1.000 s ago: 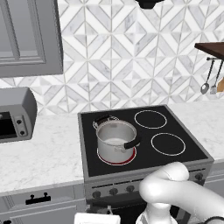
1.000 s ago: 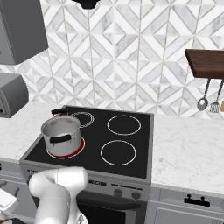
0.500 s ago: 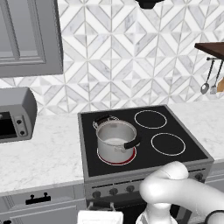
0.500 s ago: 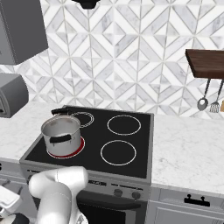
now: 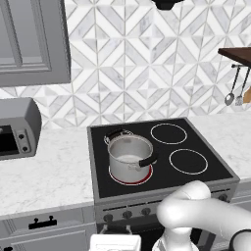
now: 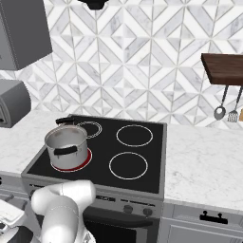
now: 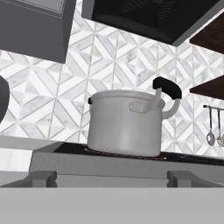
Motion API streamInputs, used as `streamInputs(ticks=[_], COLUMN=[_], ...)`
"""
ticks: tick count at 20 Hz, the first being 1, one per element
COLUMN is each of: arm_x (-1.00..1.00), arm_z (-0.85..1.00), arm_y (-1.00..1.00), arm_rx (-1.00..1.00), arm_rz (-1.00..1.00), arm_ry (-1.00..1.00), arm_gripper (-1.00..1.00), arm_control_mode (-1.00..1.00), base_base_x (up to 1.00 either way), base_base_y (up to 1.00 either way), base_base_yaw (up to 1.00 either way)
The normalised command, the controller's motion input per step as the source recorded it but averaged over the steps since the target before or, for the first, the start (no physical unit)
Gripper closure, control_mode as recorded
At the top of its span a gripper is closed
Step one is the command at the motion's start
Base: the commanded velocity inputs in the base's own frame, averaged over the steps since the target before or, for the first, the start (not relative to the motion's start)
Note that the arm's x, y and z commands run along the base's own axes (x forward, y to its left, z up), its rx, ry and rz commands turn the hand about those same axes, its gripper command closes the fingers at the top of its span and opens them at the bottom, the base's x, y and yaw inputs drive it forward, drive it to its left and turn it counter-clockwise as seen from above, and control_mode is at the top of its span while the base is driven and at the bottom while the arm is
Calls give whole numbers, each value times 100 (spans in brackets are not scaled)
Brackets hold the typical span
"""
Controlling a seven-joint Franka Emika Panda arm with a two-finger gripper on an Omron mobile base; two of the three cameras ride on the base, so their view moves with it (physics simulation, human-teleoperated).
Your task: Turn off the front left burner of the stove.
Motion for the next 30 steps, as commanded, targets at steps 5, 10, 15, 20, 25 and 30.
streamInputs(ticks=[5, 10, 15, 20, 25, 30], arm_x=[6, 0, 0, 6, 12, 4], arm_z=[0, 0, 0, 0, 0, 0], arm_y=[-2, -8, -10, -5, 0, 0], arm_rx=[0, -1, -2, -2, 0, -6], arm_rz=[0, 0, 1, 1, 1, 1], arm_ry=[0, 0, 0, 0, 1, 5], arm_gripper=[-100, -100, -100, -100, -100, -100], arm_control_mode=[-100, -100, -100, -100, -100, -100], base_base_x=[0, 0, 0, 0, 0, 0], base_base_y=[0, 0, 0, 0, 0, 0], base_base_yaw=[0, 0, 0, 0, 0, 0])
